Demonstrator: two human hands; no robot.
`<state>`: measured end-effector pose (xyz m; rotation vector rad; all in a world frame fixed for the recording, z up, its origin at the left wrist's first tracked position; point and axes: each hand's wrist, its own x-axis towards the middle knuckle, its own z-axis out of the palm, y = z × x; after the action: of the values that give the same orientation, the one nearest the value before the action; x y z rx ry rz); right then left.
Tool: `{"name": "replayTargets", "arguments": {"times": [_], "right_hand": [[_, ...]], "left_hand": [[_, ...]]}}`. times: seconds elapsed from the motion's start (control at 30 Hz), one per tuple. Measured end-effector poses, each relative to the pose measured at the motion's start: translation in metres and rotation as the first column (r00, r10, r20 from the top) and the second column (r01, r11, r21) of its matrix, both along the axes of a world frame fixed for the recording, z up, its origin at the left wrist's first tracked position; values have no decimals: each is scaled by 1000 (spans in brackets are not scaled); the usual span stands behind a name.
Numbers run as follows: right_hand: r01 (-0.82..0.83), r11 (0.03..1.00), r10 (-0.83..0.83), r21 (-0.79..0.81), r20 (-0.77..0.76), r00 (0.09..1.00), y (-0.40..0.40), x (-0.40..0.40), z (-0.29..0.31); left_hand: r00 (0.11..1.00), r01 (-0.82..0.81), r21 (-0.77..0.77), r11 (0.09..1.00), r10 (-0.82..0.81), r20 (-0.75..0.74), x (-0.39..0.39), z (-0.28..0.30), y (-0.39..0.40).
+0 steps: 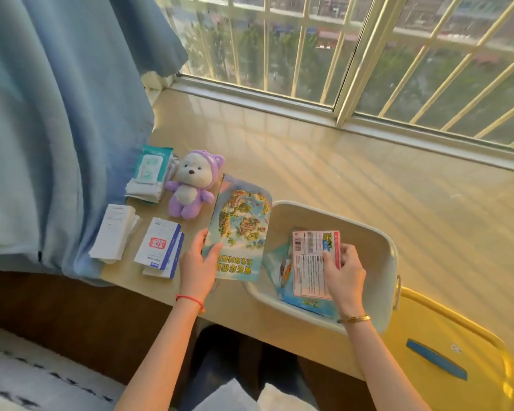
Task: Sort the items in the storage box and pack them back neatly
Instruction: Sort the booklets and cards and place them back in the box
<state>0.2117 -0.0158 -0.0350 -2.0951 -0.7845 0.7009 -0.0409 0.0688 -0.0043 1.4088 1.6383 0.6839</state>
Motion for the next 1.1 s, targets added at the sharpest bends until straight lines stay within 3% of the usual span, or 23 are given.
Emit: {"name": "replayTargets", "arguments": {"times": [0.17,0.47,0.8,1.1], "right_hand": [[-44,999,47,21,-185,982,32,-66,20],[-60,993,32,-104,-253,967,76,-191,-27],[166,928,-252,-333,-235,939,104,-251,-103],[139,883,-242,-449,-180,953,115,-267,-140]], "left_hand": [[1000,-14,25,1000,14,20,-46,13,30],[993,118,-88,989,-116,37,-88,-37,131],[901,430,-241,870,-398,171,-51,-119,200],[872,489,-333,806,-450,193,-36,-173,207]]}}
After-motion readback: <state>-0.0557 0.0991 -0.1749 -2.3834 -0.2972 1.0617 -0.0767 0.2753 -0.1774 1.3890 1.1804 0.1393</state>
